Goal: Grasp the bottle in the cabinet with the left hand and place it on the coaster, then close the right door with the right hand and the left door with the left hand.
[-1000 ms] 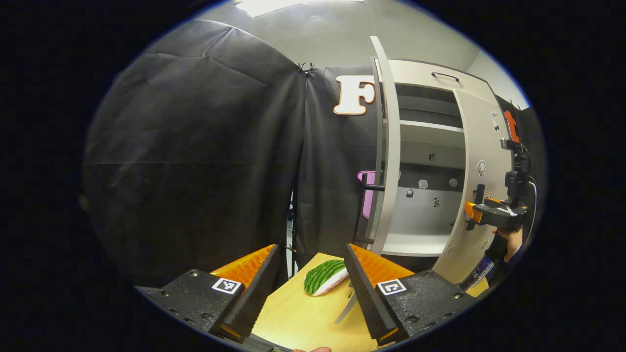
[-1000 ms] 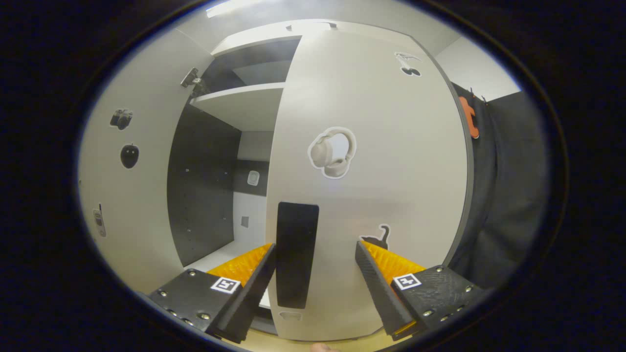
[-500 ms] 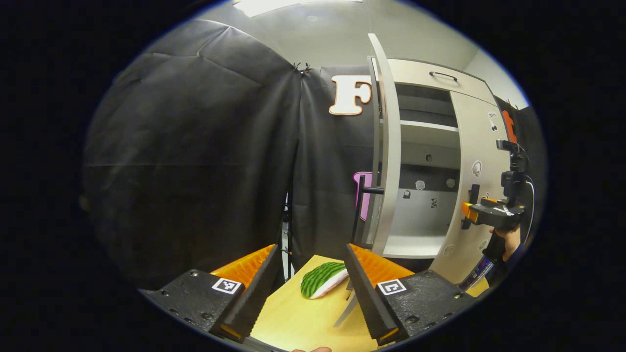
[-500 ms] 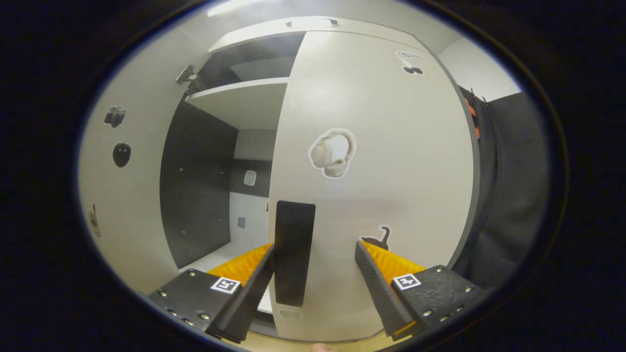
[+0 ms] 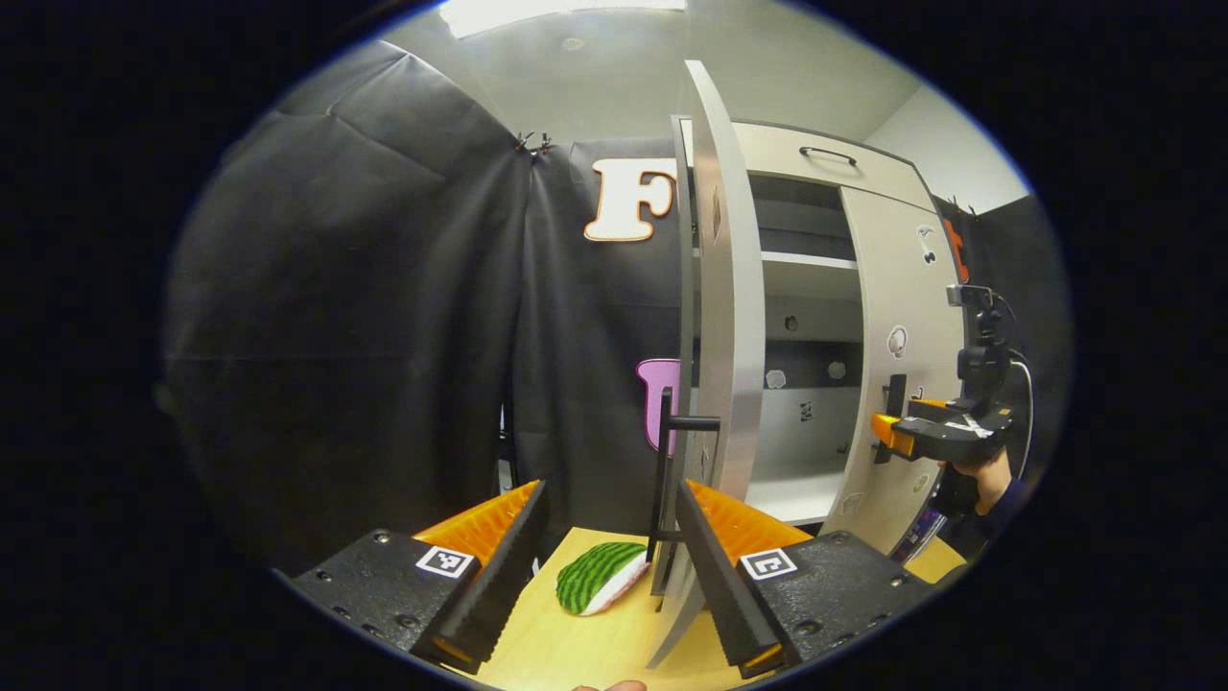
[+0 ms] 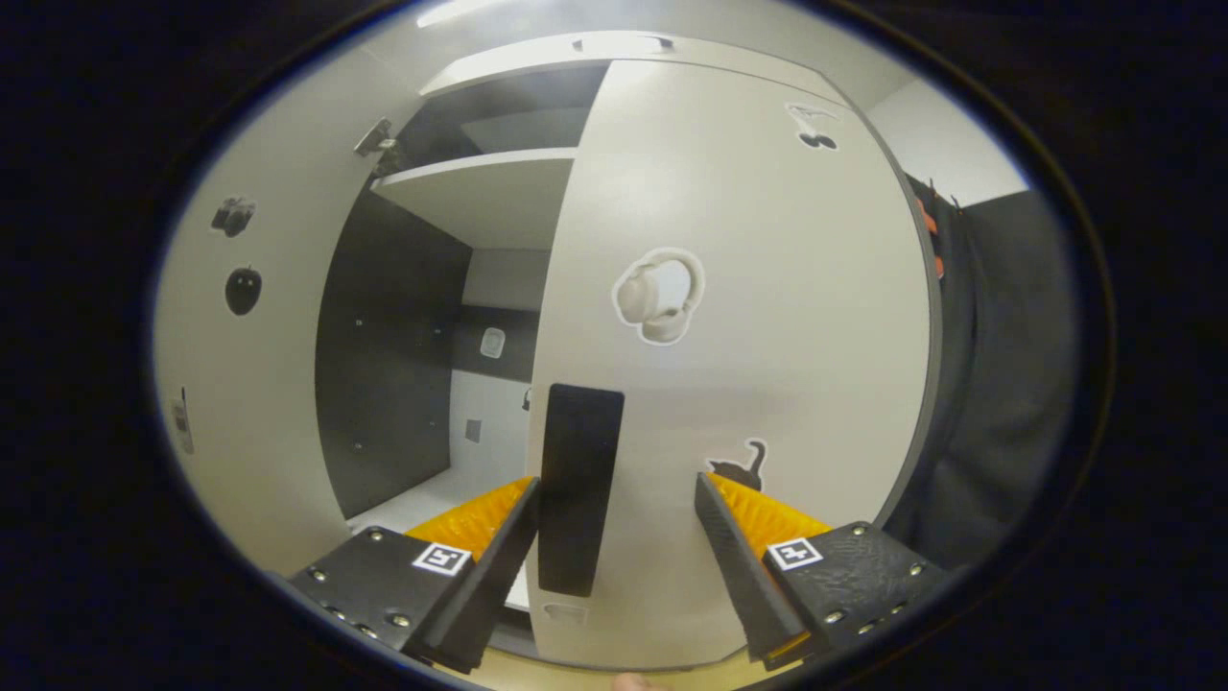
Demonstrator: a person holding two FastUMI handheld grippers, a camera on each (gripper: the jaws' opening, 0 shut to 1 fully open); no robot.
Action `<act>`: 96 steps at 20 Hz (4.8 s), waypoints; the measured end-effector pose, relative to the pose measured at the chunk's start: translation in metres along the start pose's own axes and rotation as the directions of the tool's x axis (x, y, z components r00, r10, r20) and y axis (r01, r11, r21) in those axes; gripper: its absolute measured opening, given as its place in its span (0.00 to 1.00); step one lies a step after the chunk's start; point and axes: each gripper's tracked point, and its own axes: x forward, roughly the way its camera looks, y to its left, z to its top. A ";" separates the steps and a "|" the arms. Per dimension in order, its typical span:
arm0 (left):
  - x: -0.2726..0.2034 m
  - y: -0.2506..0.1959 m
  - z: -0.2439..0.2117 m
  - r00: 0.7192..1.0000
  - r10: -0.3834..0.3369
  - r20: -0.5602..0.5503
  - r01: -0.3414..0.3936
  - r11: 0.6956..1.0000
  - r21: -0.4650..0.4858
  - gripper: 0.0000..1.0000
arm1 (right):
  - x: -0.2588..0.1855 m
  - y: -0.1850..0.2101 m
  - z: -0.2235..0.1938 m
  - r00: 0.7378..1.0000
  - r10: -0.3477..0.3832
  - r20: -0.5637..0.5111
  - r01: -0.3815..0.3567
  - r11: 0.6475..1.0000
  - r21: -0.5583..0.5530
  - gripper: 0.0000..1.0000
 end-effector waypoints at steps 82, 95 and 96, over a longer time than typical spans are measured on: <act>0.178 -0.275 -0.007 0.923 -0.385 0.007 0.385 0.923 0.014 1.00 | -0.160 -0.251 -0.030 0.937 -0.348 -0.042 0.350 0.925 0.145 0.98; 0.038 -0.226 0.089 0.954 -0.288 0.088 0.291 0.956 -0.023 0.97 | -0.222 -0.166 0.078 0.982 -0.124 0.143 0.109 0.988 0.110 0.97; 0.022 -0.220 0.099 0.957 -0.272 0.102 0.275 0.961 -0.019 0.94 | -0.229 -0.157 0.094 0.980 -0.103 0.169 0.085 0.990 0.113 0.97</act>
